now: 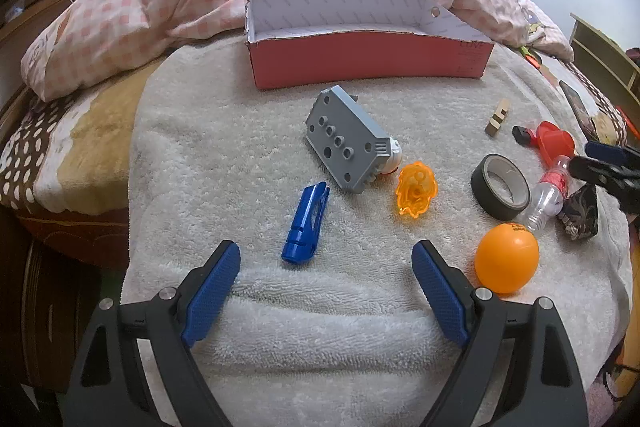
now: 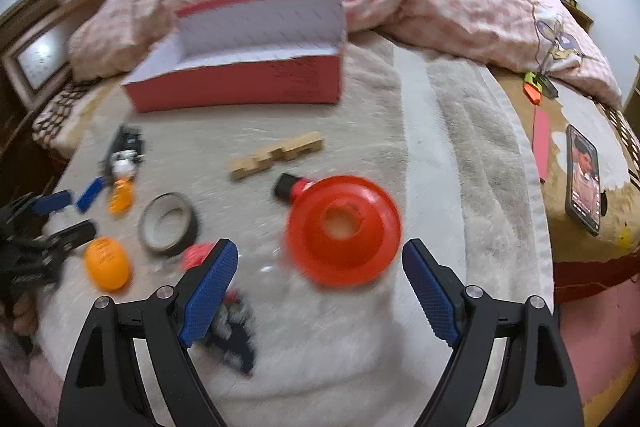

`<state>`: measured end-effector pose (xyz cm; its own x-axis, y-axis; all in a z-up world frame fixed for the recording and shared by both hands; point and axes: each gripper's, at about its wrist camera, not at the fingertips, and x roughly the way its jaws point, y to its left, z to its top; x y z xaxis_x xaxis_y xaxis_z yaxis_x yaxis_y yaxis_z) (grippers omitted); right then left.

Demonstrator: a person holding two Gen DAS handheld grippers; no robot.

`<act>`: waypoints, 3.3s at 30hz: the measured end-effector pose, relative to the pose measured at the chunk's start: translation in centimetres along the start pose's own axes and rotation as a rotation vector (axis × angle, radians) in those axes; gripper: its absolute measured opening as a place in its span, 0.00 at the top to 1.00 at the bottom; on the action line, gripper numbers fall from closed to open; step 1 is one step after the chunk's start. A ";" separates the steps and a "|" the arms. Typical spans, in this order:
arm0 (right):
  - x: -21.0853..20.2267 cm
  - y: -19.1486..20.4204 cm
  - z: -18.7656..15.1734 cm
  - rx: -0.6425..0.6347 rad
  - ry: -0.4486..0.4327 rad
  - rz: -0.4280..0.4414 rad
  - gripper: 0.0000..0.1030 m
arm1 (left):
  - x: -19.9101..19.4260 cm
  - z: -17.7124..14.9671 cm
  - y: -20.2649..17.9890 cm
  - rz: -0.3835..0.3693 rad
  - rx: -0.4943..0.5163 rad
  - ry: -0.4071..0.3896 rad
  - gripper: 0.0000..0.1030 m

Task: Organize objects
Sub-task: 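Grasp the blue plastic piece with the left gripper while the right gripper grasps the red funnel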

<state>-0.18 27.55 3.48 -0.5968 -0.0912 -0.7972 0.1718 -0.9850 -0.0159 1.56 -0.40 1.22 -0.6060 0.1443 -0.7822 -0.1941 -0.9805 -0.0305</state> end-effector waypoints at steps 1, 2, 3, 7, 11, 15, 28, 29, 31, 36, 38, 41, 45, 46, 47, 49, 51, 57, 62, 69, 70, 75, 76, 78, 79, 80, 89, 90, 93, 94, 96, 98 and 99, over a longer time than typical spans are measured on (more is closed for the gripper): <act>0.3 -0.1 0.3 0.002 0.009 0.001 0.16 | 0.0 0.0 0.1 -0.001 -0.001 0.000 0.14; 0.7 -0.2 0.6 0.005 0.019 0.009 0.16 | 0.0 0.0 0.1 -0.001 -0.003 0.000 0.14; 1.1 -0.2 0.9 0.008 0.028 0.020 0.16 | 0.1 0.1 0.1 0.000 -0.004 0.001 0.14; 2.7 -0.1 1.6 -0.005 0.073 -0.006 0.16 | 0.2 0.1 0.1 0.000 -0.003 0.005 0.14; 3.7 -0.3 1.7 0.017 0.088 0.016 0.22 | 0.2 0.1 0.2 -0.002 -0.005 0.004 0.14; 3.7 -0.5 1.8 0.013 0.079 0.002 0.35 | 0.2 0.1 0.2 -0.003 -0.009 0.006 0.14; 2.1 -0.8 0.9 0.000 0.063 0.082 0.34 | 0.4 0.1 0.1 0.001 -0.009 0.012 0.14; 2.0 -0.9 0.8 0.002 0.062 0.082 0.33 | 0.4 0.2 0.2 0.001 -0.009 0.013 0.14; 1.9 -1.2 0.7 0.006 0.058 0.080 0.31 | 0.4 0.2 0.2 0.001 -0.010 0.013 0.14; 2.7 -1.5 0.6 0.008 0.077 0.085 0.29 | 0.4 0.2 0.2 0.001 -0.008 0.013 0.14; 3.1 -1.6 0.8 0.013 0.081 0.084 0.28 | 0.4 0.2 0.2 0.001 -0.009 0.013 0.14; 3.3 -1.8 0.8 0.012 0.082 0.083 0.28 | 0.4 0.2 0.2 0.001 -0.009 0.013 0.14; 3.4 -1.8 0.9 0.000 0.089 0.085 0.28 | 0.4 0.2 0.2 0.001 -0.008 0.013 0.14; 3.4 -1.7 0.8 0.001 0.089 0.088 0.28 | 0.4 0.2 0.2 0.001 -0.008 0.013 0.14; 3.3 -1.7 0.8 0.000 0.088 0.092 0.28 | 0.4 0.2 0.2 0.001 -0.009 0.013 0.14; 3.0 -1.7 0.7 -0.007 0.079 0.104 0.28 | 0.4 0.2 0.2 0.004 -0.008 0.014 0.14; 2.7 -1.7 0.7 -0.012 0.068 0.110 0.28 | 0.4 0.2 0.2 0.007 -0.008 0.014 0.14; 2.7 -2.5 0.9 -0.016 0.049 0.079 0.28 | 0.6 0.4 0.2 0.045 -0.010 0.036 0.14; 4.1 -2.4 0.7 -0.041 0.085 0.093 0.28 | 1.0 0.8 0.5 0.070 -0.037 0.061 0.16; 4.0 -2.4 0.7 -0.039 0.066 0.091 0.33 | 1.1 0.8 0.3 0.081 -0.027 0.062 0.16; 3.8 -2.4 0.6 -0.037 0.063 0.094 0.33 | 1.1 0.8 0.3 0.080 -0.029 0.063 0.16; 2.8 -2.3 0.8 -0.016 0.032 0.105 0.33 | 0.9 0.9 0.2 0.088 -0.026 0.047 0.19; 2.6 -2.2 0.8 -0.015 0.026 0.108 0.33 | 0.8 0.9 0.3 0.094 -0.024 0.041 0.20; 2.1 -1.8 0.9 -0.020 0.015 0.116 0.33 | 0.8 1.1 0.7 0.105 -0.025 0.032 0.25; 1.9 -1.4 0.9 -0.026 0.010 0.121 0.33 | 0.8 1.1 0.9 0.101 -0.029 0.033 0.25; 1.7 -1.2 1.0 -0.032 0.006 0.124 0.33 | 0.9 1.2 1.2 0.091 -0.036 0.036 0.26; 0.2 1.6 1.1 -0.091 -0.027 0.175 0.33 | 1.3 1.6 0.9 0.058 -0.005 0.023 0.63; 0.1 1.9 1.1 -0.098 -0.029 0.180 0.33 | 1.2 1.6 0.8 0.045 0.002 0.024 0.76; -0.1 2.4 1.2 -0.106 -0.030 0.182 0.33 | 1.1 1.6 0.6 0.031 0.010 0.027 0.87; -0.2 2.5 1.2 -0.107 -0.030 0.182 0.33 | 1.0 1.5 0.6 0.029 0.009 0.026 0.87; -0.2 2.5 1.2 -0.110 -0.028 0.185 0.33 | 0.7 1.5 0.9 0.017 -0.005 0.027 0.87; -0.4 2.6 1.2 -0.111 -0.028 0.189 0.33 | 0.4 1.5 1.2 -0.002 -0.024 0.027 0.87; -0.4 2.7 1.1 -0.112 -0.028 0.191 0.33 | 0.3 1.5 1.3 -0.009 -0.030 0.025 0.87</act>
<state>-0.35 24.71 4.47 -0.5659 -0.2804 -0.7753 0.3689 -0.9271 0.0661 0.01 -1.40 1.91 -0.5846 0.1502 -0.7973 -0.1759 -0.9828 -0.0562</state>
